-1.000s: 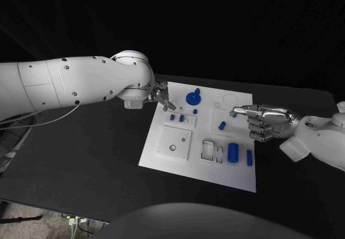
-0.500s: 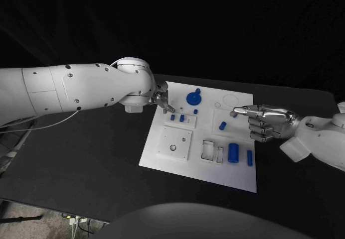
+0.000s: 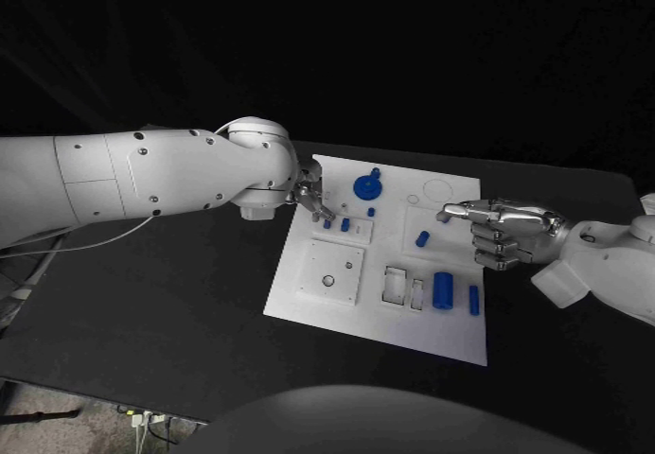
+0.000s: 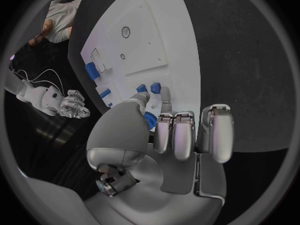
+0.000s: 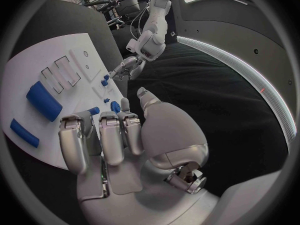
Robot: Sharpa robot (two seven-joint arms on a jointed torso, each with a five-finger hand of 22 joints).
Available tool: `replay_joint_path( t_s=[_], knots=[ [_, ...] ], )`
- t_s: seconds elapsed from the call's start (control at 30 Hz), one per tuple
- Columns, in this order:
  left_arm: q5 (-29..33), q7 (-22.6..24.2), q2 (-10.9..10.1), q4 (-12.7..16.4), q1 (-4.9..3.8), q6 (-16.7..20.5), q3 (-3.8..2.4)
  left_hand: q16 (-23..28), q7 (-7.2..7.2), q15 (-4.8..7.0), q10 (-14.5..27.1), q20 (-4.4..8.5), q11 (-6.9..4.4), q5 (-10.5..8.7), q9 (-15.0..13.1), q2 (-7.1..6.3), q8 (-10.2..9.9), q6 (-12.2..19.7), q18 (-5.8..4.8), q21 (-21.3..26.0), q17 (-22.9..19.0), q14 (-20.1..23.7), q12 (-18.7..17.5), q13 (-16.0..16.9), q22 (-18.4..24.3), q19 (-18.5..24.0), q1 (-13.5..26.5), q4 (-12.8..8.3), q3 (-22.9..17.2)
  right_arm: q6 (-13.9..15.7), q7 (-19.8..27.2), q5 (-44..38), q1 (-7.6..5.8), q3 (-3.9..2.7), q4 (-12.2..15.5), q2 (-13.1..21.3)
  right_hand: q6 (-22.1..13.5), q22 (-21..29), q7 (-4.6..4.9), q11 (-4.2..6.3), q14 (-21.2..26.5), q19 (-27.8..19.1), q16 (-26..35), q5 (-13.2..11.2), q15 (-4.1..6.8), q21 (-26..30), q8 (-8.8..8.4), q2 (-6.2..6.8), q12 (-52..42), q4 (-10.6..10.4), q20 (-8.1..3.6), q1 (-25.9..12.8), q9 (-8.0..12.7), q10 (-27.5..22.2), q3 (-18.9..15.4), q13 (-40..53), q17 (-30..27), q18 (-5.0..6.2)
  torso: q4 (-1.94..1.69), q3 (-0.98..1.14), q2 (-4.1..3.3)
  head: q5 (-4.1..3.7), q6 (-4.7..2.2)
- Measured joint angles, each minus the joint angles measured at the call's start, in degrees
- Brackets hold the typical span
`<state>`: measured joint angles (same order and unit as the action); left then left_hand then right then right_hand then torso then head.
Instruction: Assemble the parts on the task board
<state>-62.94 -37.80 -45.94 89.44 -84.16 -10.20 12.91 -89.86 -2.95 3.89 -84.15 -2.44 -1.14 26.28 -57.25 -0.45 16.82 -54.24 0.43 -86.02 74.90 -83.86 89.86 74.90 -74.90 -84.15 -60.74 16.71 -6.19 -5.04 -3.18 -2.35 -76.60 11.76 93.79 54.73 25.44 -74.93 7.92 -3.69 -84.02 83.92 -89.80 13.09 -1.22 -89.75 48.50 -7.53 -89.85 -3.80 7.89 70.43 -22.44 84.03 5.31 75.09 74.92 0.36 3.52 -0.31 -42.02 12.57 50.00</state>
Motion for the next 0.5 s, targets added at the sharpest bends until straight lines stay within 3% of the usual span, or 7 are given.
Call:
replay_joint_path(
  t_s=[0.5],
  knots=[
    [0.1, 0.5, 0.8, -0.5, 0.48, 0.0, 0.02, 0.0, 0.00, 0.00, 0.0, 0.00, 0.00, 0.00, 0.3, 0.23, -0.2, 0.0, 0.00, 0.8, 0.0, 0.0, 0.0, 0.0, 0.0, 0.0, 0.2, 0.1, 0.1, -0.1, 0.0, 0.0, 0.04, 0.00, 0.0, 0.0, 0.0, 0.0, 0.00, 0.00, 0.0, 0.0, 0.0, 0.0, 0.00, 0.0, 0.00, 0.00, 0.0, 0.0, 0.00, 0.0, 0.0, 0.0, 0.0, 0.0, 0.0, 0.00, -0.02, -0.02, -0.01, -0.03, 0.00]
  ],
)
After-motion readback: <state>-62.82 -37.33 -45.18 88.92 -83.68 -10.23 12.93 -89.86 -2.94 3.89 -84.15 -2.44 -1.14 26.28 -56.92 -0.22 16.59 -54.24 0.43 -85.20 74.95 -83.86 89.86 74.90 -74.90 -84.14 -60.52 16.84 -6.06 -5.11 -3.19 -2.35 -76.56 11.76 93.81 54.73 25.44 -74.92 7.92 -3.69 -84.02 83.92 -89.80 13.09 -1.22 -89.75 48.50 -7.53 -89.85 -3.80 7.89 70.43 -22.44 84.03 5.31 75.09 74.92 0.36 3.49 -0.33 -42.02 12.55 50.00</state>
